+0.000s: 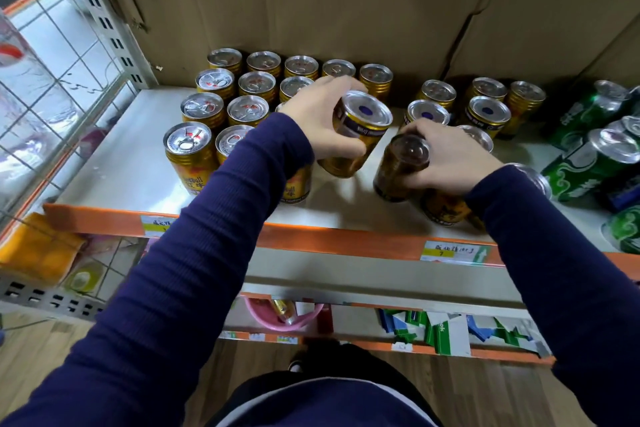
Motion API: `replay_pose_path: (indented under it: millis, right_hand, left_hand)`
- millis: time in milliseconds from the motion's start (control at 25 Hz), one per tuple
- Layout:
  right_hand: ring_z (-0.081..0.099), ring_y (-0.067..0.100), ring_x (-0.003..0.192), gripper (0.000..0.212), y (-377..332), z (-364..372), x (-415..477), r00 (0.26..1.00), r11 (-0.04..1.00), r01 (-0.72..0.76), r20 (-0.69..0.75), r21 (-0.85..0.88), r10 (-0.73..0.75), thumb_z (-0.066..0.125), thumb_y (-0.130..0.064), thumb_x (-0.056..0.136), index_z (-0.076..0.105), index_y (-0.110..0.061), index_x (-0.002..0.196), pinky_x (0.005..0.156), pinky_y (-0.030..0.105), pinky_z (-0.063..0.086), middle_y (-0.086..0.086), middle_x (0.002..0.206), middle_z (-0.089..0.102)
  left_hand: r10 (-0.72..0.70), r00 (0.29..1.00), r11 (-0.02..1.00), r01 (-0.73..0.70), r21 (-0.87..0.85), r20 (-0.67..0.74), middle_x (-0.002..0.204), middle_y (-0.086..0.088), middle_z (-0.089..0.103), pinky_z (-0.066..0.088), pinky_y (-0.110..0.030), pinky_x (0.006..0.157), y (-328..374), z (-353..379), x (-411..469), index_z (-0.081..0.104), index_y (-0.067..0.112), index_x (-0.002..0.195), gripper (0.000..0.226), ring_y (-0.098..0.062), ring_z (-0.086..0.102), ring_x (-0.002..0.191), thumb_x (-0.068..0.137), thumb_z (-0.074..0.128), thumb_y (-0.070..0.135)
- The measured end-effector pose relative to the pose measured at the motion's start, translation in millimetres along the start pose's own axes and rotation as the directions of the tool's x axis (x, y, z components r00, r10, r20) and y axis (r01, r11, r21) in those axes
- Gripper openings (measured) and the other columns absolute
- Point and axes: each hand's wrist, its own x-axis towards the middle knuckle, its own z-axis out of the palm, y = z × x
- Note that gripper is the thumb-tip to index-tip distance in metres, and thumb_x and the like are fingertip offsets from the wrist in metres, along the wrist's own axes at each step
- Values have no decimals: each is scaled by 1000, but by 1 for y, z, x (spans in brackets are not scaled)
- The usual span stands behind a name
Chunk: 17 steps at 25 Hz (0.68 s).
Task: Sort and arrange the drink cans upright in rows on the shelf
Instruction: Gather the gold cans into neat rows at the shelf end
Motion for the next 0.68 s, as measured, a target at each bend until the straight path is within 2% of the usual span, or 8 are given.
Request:
replay_pose_path:
  millis: [80,160,320,440,560,600,680]
  right_hand:
    - [51,16,104,74,3,1,0,1000,1000,17,-13,15,-17,82,-31,65,47,-17,129,85,24,36,2,118,56]
    - [50,20,109,76,6,3,0,999,999,33,-27,-15,-33,81,-32,65,46,-16,131,89,26,37,4,121,53]
    - [48,24,114,78,7,6,0,998,996,32,-47,-86,-37,79,-32,64,46,-17,133,96,33,40,7,124,49]
    - [49,23,114,78,8,8,0,997,994,32,-62,-103,-39,78,-34,64,46,-16,133,95,33,42,5,123,50]
    - [49,21,113,78,7,8,0,998,995,28,-59,-99,-34,77,-37,65,46,-17,133,94,34,43,4,124,50]
    - [49,20,114,78,7,8,0,998,995,29,-58,-99,-34,77,-38,65,45,-17,133,95,33,43,4,126,50]
    - [49,20,116,80,8,9,0,997,994,36,-66,-102,-43,77,-41,65,44,-17,134,96,33,43,4,129,49]
  left_hand:
    - [-44,998,997,46,-54,43,116,0,56,50,-25,82,7,-10,8,35,19,139,82,-12,59,94,67,73,29]
    - [-77,992,994,69,84,104,107,2,53,49,-26,76,11,-20,19,29,18,141,85,-15,56,93,69,75,30]
    - [-134,962,914,27,404,239,99,-1,54,46,-28,63,19,-16,41,47,16,121,69,-18,53,84,66,72,49]
    - [-186,913,831,-50,554,362,100,-1,59,48,-31,70,17,0,59,56,20,111,63,-22,56,87,63,69,60]
    - [-294,833,797,-57,601,469,111,-3,61,52,-38,80,8,13,72,58,19,120,66,-24,58,96,68,68,59]
    - [-309,824,781,-66,621,476,117,-4,59,50,-41,86,4,18,75,56,19,124,67,-25,57,100,70,67,57]
    - [-265,871,757,-77,649,412,123,-6,55,43,-46,92,-4,22,76,51,20,130,69,-28,53,109,73,64,58]
